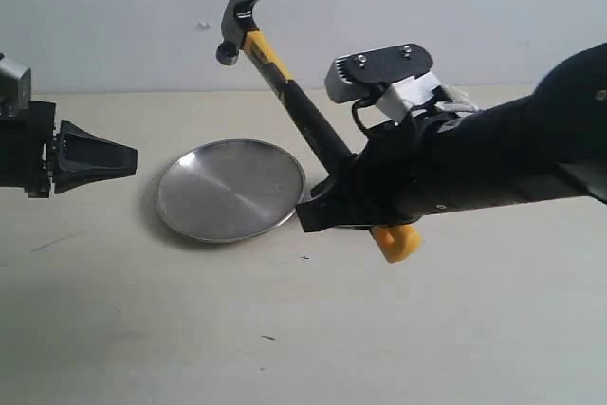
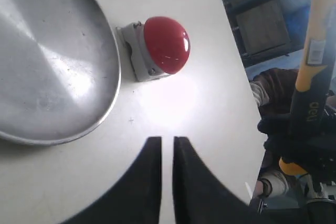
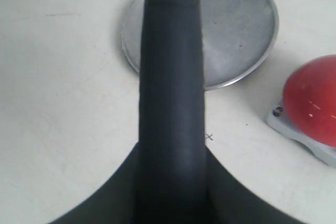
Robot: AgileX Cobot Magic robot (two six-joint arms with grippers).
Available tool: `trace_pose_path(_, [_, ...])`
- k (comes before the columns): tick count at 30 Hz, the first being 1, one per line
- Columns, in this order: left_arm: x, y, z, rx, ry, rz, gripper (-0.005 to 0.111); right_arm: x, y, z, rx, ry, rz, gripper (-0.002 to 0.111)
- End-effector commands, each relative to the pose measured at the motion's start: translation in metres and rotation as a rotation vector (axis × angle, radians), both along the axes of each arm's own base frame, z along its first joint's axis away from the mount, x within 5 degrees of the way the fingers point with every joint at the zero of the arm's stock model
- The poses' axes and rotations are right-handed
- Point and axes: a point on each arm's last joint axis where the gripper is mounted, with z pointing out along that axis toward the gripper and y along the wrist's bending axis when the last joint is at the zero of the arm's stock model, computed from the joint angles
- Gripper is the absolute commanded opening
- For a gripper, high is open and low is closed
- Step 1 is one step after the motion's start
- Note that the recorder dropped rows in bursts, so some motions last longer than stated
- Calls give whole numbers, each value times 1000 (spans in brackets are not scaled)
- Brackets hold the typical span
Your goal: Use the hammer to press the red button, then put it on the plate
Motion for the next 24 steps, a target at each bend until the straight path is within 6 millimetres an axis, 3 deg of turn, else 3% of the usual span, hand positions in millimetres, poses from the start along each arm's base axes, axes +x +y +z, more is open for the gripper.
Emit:
trace_pose_path(1, [-16, -2, 15, -43, -87, 43, 0, -20, -22, 20, 17, -146, -82, 0])
trace_pose_path(7, [-47, -6, 26, -79, -238, 125, 0, -62, -50, 22, 39, -227, -132, 0])
trace_pose_path(12, [-89, -11, 23, -35, -353, 113, 0, -86, -66, 24, 62, -297, -161, 0])
trace_pose_path(17, [-117, -4, 25, 1, -412, 155, 0, -97, -74, 18, 61, -314, -175, 0])
trace_pose_path(24, [-148, 26, 47, 57, -517, 374, 0, -102, -78, 4, 32, -289, -185, 0])
